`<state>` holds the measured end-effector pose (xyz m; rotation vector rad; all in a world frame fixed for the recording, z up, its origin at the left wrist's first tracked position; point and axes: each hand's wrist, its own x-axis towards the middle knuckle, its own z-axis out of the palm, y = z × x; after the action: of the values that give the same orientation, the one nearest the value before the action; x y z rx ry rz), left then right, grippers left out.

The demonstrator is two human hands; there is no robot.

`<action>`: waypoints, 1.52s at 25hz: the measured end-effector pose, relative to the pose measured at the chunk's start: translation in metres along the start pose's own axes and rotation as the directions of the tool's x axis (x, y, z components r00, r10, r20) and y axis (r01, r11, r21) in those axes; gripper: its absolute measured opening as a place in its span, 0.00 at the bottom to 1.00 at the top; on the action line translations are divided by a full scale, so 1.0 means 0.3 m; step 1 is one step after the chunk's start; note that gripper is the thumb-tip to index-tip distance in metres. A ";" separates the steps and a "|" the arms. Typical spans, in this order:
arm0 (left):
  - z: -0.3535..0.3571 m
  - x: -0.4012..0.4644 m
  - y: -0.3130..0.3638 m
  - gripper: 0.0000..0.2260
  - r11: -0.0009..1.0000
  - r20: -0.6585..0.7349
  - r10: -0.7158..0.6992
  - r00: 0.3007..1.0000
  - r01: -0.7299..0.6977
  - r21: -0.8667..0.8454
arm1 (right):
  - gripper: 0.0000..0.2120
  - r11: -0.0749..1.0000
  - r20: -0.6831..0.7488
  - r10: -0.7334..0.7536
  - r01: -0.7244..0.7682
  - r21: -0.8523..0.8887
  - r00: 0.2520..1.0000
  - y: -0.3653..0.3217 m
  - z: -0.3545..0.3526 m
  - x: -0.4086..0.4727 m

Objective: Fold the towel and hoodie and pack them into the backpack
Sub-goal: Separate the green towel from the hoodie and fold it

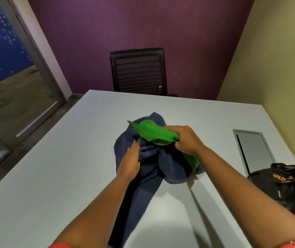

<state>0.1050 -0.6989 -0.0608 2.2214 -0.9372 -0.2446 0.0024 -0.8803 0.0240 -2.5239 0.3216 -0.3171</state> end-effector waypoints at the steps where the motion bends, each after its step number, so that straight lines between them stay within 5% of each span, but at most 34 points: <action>1: 0.018 -0.024 -0.039 0.32 0.997 0.061 0.056 0.997 -0.059 0.046 | 0.30 0.996 0.157 0.014 0.000 -0.087 0.987 -0.009 0.016 -0.009; 5: 0.028 -0.082 -0.158 0.30 0.937 0.306 0.006 0.952 -0.113 0.332 | 0.45 0.963 0.642 0.186 -0.008 -0.269 0.744 -0.069 0.101 -0.060; 8: 0.013 -0.119 -0.192 0.31 0.864 0.415 -0.013 0.910 -0.199 0.462 | 0.54 0.951 0.785 0.280 -0.051 -0.304 0.553 -0.087 0.183 -0.117; 10: 0.002 -0.153 -0.208 0.31 0.858 0.422 -0.001 0.907 -0.216 0.466 | 0.51 0.941 0.834 0.325 -0.069 -0.330 0.445 -0.094 0.220 -0.147; 11: 0.005 -0.174 -0.223 0.32 0.883 0.388 -0.010 0.922 -0.174 0.437 | 0.45 0.951 0.841 0.309 -0.155 -0.268 0.444 -0.097 0.222 -0.152; 13: 0.016 -0.231 -0.248 0.35 0.937 0.278 -0.147 0.949 0.043 0.346 | 0.32 0.932 0.687 0.285 -0.360 -0.036 0.668 -0.111 0.207 -0.144; 15: 0.030 -0.266 -0.282 0.34 0.942 0.189 -0.314 0.930 0.280 0.188 | 0.25 0.946 0.292 0.293 -0.320 0.047 0.910 -0.112 0.196 -0.130; 16: 0.036 -0.274 -0.289 0.33 0.927 0.175 -0.375 0.910 0.364 0.091 | 0.29 0.968 0.198 0.246 -0.250 -0.007 0.949 -0.108 0.204 -0.125; 19: 0.048 -0.290 -0.271 0.32 0.894 0.105 -0.426 0.898 0.436 -0.104 | 0.47 0.969 0.393 0.226 -0.163 -0.188 0.891 -0.104 0.298 -0.135; 22: 0.039 -0.306 -0.250 0.29 0.814 0.009 -0.577 0.817 0.576 -0.081 | 0.48 0.936 0.477 0.320 -0.195 -0.294 0.818 -0.072 0.391 -0.165; 25: 0.010 -0.340 -0.250 0.05 0.758 0.053 -0.651 0.757 0.645 0.095 | 0.47 0.913 0.488 0.360 -0.192 -0.361 0.795 -0.041 0.438 -0.194; 28: -0.070 -0.287 -0.222 0.18 0.708 -0.021 -0.706 0.708 0.706 -0.013 | 0.48 0.915 0.490 0.355 -0.188 -0.357 0.796 -0.032 0.439 -0.189; 33: -0.185 -0.139 -0.111 0.09 0.774 -0.071 -0.632 0.772 0.633 -0.005 | 0.49 0.915 0.507 0.360 -0.190 -0.356 0.783 -0.022 0.441 -0.169; 36: -0.092 -0.179 -0.032 0.17 0.843 -0.189 -0.499 0.845 0.525 0.121 | 0.47 0.911 0.497 0.342 -0.150 -0.385 0.798 -0.027 0.454 -0.184; 38: -0.002 -0.198 0.005 0.24 0.935 -0.132 -0.271 0.954 0.293 0.200 | 0.44 0.948 0.493 0.291 -0.177 -0.264 0.820 -0.014 0.445 -0.194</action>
<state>0.0618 -0.6585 -0.0649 2.5465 -0.6101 -0.1627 -0.0126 -0.7917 -0.0908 -2.6048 0.4558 0.5344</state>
